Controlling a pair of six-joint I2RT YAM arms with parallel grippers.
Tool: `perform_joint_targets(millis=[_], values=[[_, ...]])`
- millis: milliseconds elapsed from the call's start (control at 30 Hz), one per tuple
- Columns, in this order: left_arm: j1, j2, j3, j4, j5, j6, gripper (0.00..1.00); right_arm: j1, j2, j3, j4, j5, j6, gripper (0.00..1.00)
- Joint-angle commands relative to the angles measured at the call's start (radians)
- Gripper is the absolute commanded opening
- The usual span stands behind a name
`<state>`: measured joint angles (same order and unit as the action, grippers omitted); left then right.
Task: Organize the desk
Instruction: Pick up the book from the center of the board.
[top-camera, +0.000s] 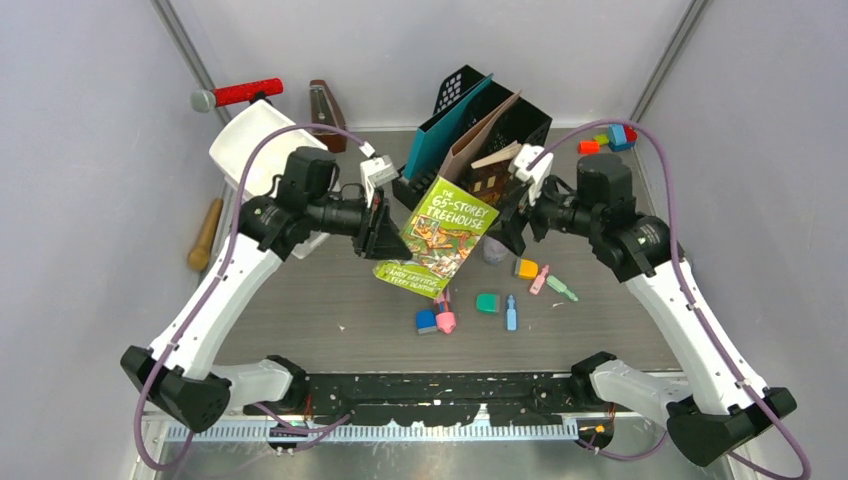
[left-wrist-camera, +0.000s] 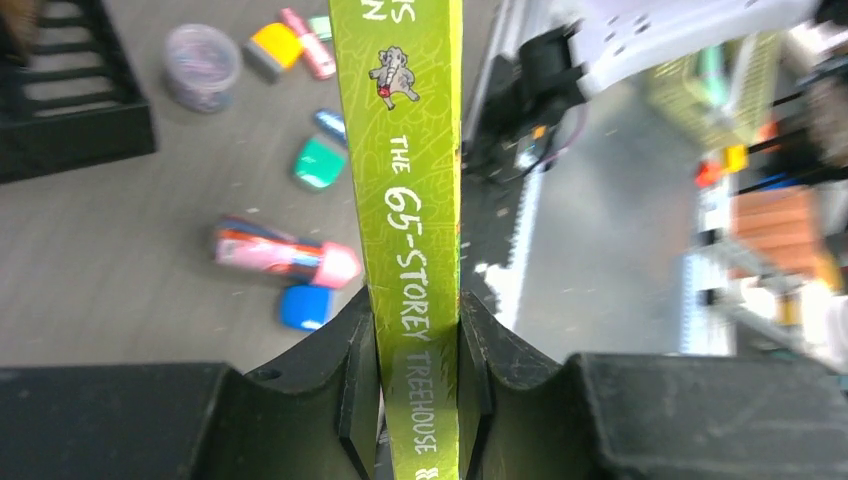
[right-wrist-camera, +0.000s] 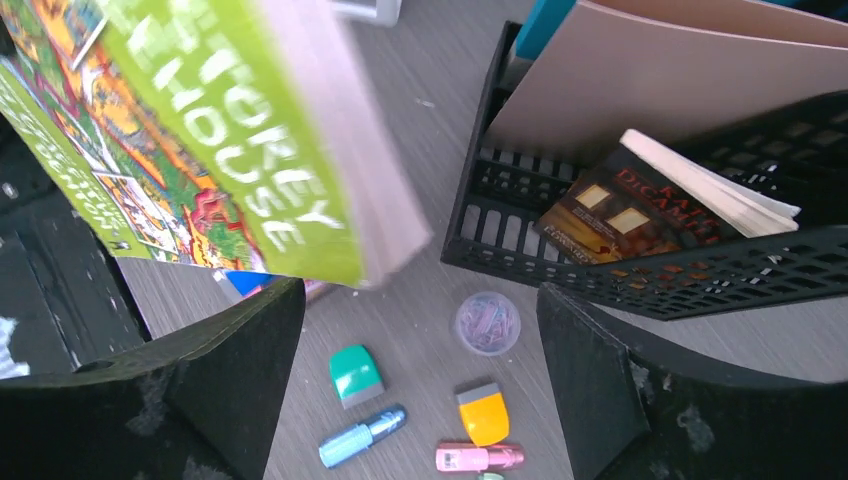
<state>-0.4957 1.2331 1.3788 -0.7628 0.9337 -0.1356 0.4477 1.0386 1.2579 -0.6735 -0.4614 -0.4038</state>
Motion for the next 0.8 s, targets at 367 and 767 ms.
perform_joint_targets(millis=[367, 767], values=[[-0.154, -0.076, -0.054, -0.121, -0.498, 0.689, 0.00, -0.089, 0.024, 0.041, -0.100, -0.464, -0.058, 1.00], [-0.195, -0.114, -0.187, -0.002, -0.428, 0.785, 0.00, 0.067, 0.109, -0.017, -0.172, -0.373, -0.246, 1.00]])
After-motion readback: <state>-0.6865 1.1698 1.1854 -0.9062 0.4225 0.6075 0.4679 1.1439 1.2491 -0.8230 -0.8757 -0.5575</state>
